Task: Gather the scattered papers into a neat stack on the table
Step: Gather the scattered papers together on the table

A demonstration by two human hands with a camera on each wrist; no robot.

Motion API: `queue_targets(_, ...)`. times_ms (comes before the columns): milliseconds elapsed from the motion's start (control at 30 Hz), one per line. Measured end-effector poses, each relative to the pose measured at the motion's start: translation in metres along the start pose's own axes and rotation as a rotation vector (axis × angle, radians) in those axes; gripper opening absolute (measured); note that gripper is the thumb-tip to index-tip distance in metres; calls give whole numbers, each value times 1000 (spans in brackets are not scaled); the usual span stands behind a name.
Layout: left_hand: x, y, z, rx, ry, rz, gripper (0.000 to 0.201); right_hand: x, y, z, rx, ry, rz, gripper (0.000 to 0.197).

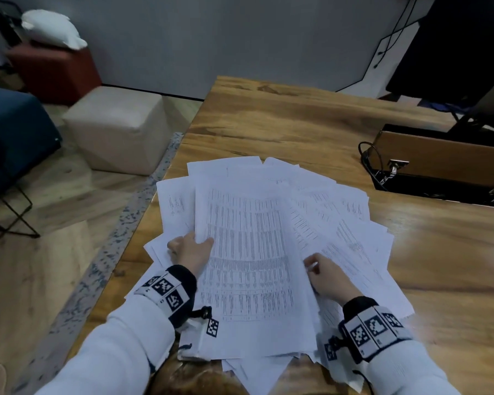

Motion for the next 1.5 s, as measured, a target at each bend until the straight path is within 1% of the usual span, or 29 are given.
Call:
queue_targets(33, 0, 0, 1, 2, -1, -33, 32, -1, 1, -1, -8, 2, 51, 21)
queue_targets(133, -2, -2, 0, -1, -36, -120, 26, 10, -6, -3, 14, 91, 215, 26)
queue_targets(200, -4, -2, -2, -12, -73, -189, 22, 14, -13, -3, 29, 101, 259, 32)
queue_targets(233, -5, -2, -1, -8, -84, -225, 18, 15, -15, -1, 35, 87, 264, 29)
queue_targets(300, -1, -6, 0, 19, -77, -284, 9, 17, -13, 3, 27, 89, 267, 14)
queue_targets(400, 5, -14, 6, 65, -57, -354, 11, 27, 3, 5, -7, 217, 365, 10)
queue_targets(433, 5, -15, 7, 70, -75, -366, 13, 29, 7, 3, -13, 250, 427, 6)
queue_targets(467, 3, -14, 8, 68, -104, -371, 17, 26, 12, 2, -30, 246, 461, 4)
queue_targets(533, -5, -7, 4, 29, -165, -332, 29, 11, 20, 0, -59, 147, 444, 5)
queue_targets(600, -10, 1, -2, -23, -169, -264, 37, -3, 15, -7, -49, 45, 455, 9)
queue_targets(700, -15, 9, -11, -72, -200, -265, 40, -11, 4, -16, 2, -65, 495, 18)
queue_targets(800, -15, 9, -14, -123, -215, -277, 42, -13, 1, -22, -14, -201, 528, 21)
queue_targets(833, -12, 9, -14, -143, -198, -273, 43, -11, 1, -22, -22, -208, 545, 21)
queue_targets(867, -7, 8, -13, -162, -166, -276, 44, -6, 2, -19, -28, -163, 582, 23)
queue_targets(933, 8, 9, -9, -174, -98, -318, 50, 14, 9, -8, -46, 79, 698, 20)
queue_targets(967, 16, 8, -5, -165, -90, -338, 55, 24, 15, -3, -75, 191, 755, 17)
queue_targets(1000, 23, 8, -1, -155, -97, -348, 61, 30, 20, 3, -107, 256, 783, 13)
queue_targets(1033, 29, 6, 5, -143, -115, -326, 64, 32, 22, 8, -139, 278, 755, 10)
queue_targets(1067, 33, 6, 11, -144, -141, -261, 61, 31, 23, 13, -162, 274, 686, 14)
queue_targets(1133, 41, 10, 24, -190, -183, -79, 44, 26, 19, 23, -192, 268, 456, 28)
queue_targets(1167, 44, 15, 30, -222, -184, 4, 36, 23, 15, 27, -198, 274, 337, 37)
queue_targets(1233, 47, 25, 42, -280, -183, 155, 27, 17, 4, 33, -167, 304, 176, 50)
queue_targets(1267, 46, 28, 47, -301, -198, 234, 27, 14, -1, 36, -146, 313, 154, 53)
queue_targets(1300, 43, 30, 51, -312, -222, 306, 28, 13, -5, 39, -128, 317, 165, 50)
queue_targets(1333, 39, 32, 53, -319, -243, 365, 31, 14, -10, 40, -101, 325, 223, 41)
queue_targets(1400, 34, 34, 54, -333, -261, 432, 36, 16, -19, 40, -57, 334, 362, 15)
queue_targets(1433, 32, 36, 52, -338, -263, 443, 37, 16, -22, 40, -44, 328, 409, 6)
queue_targets(1467, 30, 37, 49, -344, -261, 444, 38, 16, -24, 40, -34, 306, 434, 5)
queue_targets(1500, 29, 37, 48, -343, -240, 443, 38, 15, -26, 41, -26, 293, 469, 15)
Point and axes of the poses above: each hand's wrist, its own z-axis towards the middle knuckle, its own x-axis out of the back of the hand, y = z × x, the point moved 6 cm from there along z, towards the middle knuckle, and after that the axes turned 13 degrees about z, right-handed, at the moved point
